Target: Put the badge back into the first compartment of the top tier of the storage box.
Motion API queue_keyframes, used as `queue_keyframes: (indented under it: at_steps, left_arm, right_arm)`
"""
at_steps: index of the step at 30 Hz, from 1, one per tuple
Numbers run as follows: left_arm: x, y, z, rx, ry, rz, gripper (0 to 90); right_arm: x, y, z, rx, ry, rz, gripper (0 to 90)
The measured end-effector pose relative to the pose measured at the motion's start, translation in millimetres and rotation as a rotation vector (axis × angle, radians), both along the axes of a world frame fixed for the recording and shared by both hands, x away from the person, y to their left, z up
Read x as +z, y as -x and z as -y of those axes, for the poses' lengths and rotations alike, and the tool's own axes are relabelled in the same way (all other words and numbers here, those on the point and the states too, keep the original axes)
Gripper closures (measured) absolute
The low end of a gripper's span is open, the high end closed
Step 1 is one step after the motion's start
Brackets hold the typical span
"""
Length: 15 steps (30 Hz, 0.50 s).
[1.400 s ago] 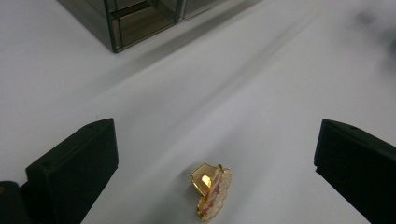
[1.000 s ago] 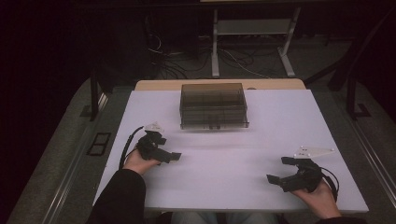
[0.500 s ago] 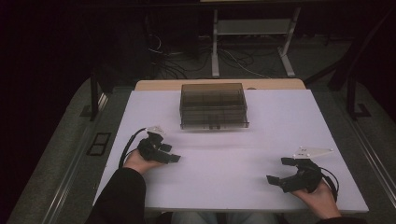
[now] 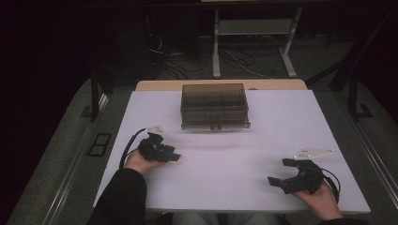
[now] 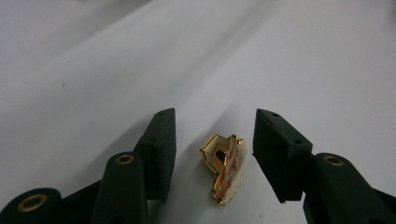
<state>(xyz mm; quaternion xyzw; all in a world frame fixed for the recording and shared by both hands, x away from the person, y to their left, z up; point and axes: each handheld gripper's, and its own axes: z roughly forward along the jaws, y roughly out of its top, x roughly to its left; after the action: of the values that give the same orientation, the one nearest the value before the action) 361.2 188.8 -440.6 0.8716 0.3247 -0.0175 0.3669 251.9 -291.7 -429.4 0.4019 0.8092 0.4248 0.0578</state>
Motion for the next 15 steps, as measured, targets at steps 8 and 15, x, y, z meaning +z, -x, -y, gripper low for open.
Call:
queue_keyframes:
  at_steps: [8, 15]
  left_arm:
    - [-0.8, -0.4, -1.8, -0.009, 0.01, -0.018, 58.6]
    - [-0.9, -3.2, -6.1, 0.041, 0.051, -0.115, 73.5]
  right_arm:
    - [-0.4, -0.4, -0.3, 0.005, 0.003, 0.003, 0.0]
    - [0.3, 0.1, -0.1, 0.003, 0.003, 0.0, 0.0]
